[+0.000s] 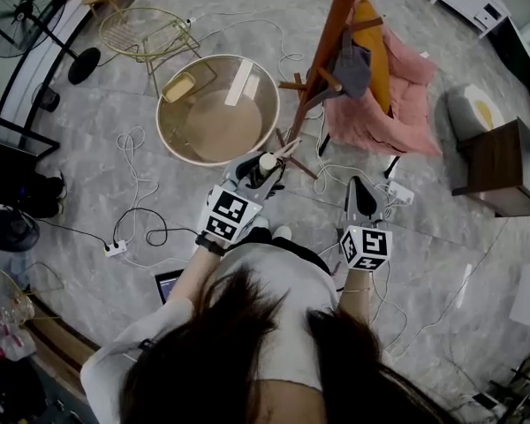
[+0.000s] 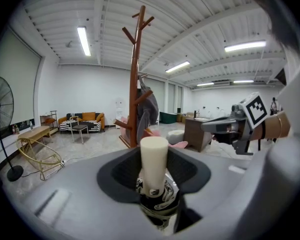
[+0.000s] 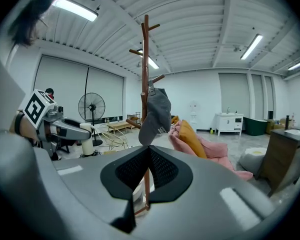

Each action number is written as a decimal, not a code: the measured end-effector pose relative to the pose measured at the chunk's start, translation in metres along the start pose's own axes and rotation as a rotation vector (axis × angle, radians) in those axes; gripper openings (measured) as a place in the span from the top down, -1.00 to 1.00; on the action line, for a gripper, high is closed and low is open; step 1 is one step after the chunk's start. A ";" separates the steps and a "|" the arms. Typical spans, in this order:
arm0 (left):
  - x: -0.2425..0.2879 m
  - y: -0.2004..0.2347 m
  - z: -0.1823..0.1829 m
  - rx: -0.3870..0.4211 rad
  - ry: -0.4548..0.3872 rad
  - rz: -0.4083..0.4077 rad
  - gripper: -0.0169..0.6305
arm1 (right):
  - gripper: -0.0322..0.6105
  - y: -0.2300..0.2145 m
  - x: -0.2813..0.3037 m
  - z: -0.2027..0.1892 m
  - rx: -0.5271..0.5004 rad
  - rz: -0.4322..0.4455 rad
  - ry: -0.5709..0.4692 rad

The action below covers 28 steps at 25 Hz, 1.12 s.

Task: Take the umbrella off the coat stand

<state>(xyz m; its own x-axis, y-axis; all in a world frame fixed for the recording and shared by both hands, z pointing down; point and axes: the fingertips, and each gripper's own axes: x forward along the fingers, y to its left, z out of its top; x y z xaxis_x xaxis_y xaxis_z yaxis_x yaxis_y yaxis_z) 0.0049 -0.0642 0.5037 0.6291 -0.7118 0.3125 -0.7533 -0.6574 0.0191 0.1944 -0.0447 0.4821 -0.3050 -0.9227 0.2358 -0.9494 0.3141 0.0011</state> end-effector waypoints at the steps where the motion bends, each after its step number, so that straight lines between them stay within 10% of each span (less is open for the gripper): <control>1: 0.001 0.001 0.002 -0.003 -0.005 0.000 0.32 | 0.89 0.000 0.001 0.001 -0.002 0.002 -0.001; 28: 0.020 0.018 0.047 0.014 -0.080 0.035 0.32 | 0.89 -0.017 0.028 0.041 -0.018 0.042 -0.060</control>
<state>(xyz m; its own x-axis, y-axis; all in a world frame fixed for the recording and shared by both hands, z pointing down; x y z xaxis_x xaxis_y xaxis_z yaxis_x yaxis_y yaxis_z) 0.0131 -0.1021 0.4656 0.6163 -0.7512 0.2363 -0.7725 -0.6350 -0.0042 0.1993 -0.0847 0.4488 -0.3486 -0.9203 0.1777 -0.9344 0.3560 0.0103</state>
